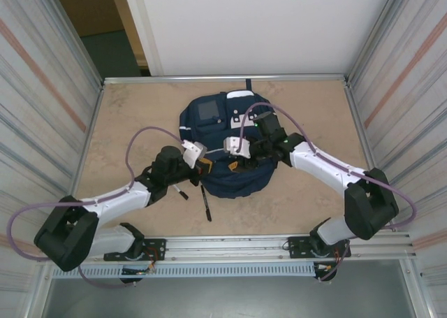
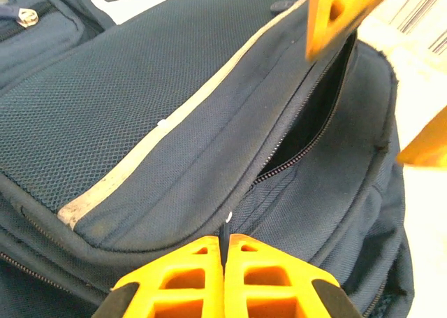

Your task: Pack the student bag

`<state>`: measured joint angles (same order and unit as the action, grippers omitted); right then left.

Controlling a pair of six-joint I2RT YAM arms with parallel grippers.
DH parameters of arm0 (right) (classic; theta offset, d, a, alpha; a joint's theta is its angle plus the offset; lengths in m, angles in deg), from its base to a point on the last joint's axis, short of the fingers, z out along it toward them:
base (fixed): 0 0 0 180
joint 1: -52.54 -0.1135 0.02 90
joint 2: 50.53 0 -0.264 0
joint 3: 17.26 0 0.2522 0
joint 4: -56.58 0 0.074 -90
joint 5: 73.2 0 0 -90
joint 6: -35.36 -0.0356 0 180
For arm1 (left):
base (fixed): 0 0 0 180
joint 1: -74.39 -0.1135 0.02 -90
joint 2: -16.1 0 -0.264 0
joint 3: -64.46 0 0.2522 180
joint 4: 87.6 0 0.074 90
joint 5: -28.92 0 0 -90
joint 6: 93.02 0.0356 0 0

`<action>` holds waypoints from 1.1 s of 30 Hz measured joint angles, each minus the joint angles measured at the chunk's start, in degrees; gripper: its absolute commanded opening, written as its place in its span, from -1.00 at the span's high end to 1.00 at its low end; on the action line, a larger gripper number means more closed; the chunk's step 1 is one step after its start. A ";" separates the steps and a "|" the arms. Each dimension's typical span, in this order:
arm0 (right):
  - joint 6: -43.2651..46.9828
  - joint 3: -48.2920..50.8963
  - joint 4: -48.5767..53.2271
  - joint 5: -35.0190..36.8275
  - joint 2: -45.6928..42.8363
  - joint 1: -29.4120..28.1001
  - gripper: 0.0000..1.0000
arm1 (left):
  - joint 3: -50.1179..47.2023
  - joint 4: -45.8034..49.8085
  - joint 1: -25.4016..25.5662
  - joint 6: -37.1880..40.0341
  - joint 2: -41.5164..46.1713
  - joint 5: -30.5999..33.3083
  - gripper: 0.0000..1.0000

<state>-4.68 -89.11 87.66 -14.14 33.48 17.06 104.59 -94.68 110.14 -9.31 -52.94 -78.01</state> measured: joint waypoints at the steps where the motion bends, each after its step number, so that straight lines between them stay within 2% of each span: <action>1: 0.00 -0.04 -0.57 0.55 0.55 -0.61 -0.12 | -0.15 0.02 0.00 0.02 0.94 0.00 1.00; 7: -0.39 -2.01 -4.31 5.90 6.97 -2.19 -0.04 | -0.26 0.50 0.00 0.04 4.26 -0.02 1.00; 8: -0.61 -2.01 -5.35 7.02 7.76 -2.69 0.07 | -0.26 0.63 0.00 0.04 4.26 -0.09 1.00; 10: -1.14 -2.03 -6.56 8.35 8.70 -3.52 0.54 | -0.26 1.09 -0.02 0.04 3.98 -0.50 1.00; 11: -1.44 -2.03 -6.80 8.70 8.94 -3.89 0.71 | -0.26 1.27 -0.02 0.04 3.78 -0.83 1.00; 15: -1.51 -2.01 -6.82 8.79 8.96 -4.24 0.89 | -0.26 1.95 -0.28 0.04 3.34 -1.53 0.98; 16: -1.53 -1.90 -6.86 8.57 8.92 -4.07 0.94 | -0.26 2.27 -0.48 0.07 3.43 -1.57 0.82; 18: -1.40 -1.64 -6.84 7.87 8.63 -3.65 0.98 | -0.26 3.41 -0.68 0.35 3.89 -1.49 0.29; 19: -1.42 -1.60 -6.80 7.61 8.44 -3.45 1.00 | -0.26 4.02 -0.76 0.35 4.26 -1.42 0.10; 33: -1.88 1.53 -9.62 6.49 6.14 -3.19 1.00 | 2.08 7.76 -1.68 1.31 0.61 -5.51 0.00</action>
<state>-6.56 -87.58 78.05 -7.64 39.62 13.87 106.67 -86.93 108.46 -7.99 -52.32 -83.52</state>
